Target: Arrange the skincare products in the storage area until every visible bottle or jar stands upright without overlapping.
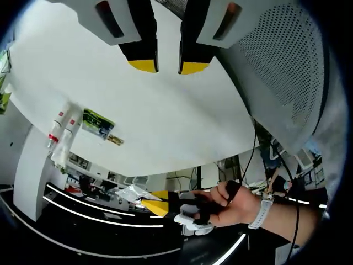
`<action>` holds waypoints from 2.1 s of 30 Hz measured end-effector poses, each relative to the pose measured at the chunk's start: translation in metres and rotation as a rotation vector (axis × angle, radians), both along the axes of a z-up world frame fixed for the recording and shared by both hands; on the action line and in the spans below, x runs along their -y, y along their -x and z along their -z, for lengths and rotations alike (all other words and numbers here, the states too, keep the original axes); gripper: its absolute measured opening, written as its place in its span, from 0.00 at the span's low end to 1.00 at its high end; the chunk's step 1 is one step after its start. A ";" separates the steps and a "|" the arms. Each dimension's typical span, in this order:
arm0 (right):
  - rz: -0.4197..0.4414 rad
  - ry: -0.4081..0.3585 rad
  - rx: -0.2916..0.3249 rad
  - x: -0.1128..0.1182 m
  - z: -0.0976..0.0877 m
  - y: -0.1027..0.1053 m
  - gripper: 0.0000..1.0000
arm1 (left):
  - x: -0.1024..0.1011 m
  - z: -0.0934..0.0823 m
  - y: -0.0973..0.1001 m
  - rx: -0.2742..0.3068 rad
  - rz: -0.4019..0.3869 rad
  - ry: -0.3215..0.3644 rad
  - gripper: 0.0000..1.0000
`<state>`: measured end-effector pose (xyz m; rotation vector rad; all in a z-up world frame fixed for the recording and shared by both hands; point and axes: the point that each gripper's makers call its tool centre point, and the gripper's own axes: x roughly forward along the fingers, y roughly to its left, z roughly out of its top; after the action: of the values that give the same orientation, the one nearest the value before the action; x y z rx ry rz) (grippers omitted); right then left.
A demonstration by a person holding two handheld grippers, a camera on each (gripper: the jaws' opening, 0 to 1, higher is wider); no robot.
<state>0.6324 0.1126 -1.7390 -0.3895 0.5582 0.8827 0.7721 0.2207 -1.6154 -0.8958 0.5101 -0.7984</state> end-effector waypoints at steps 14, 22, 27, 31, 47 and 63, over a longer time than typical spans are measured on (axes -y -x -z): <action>0.012 0.008 -0.016 0.002 0.004 -0.001 0.09 | -0.002 0.023 -0.074 -0.098 -0.062 0.005 0.00; 0.017 0.021 -0.029 0.004 0.007 -0.002 0.10 | -0.010 0.050 -0.103 -0.166 -0.104 0.011 0.00; 0.015 0.025 -0.038 0.004 0.010 -0.001 0.10 | -0.011 0.069 -0.112 -0.212 -0.118 0.006 0.00; 0.023 0.026 -0.044 0.005 0.010 -0.003 0.10 | -0.008 0.081 -0.120 -0.241 -0.124 0.018 0.00; 0.024 0.049 -0.061 0.007 0.016 -0.002 0.11 | -0.015 0.124 -0.137 -0.334 -0.167 -0.013 0.00; 0.025 0.059 -0.059 0.008 0.017 -0.004 0.11 | -0.007 0.161 -0.137 -0.448 -0.184 -0.060 0.00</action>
<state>0.6359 0.1051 -1.7563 -0.4100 0.6435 0.8575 0.9092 0.2273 -1.7762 -1.0540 0.8249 -0.4099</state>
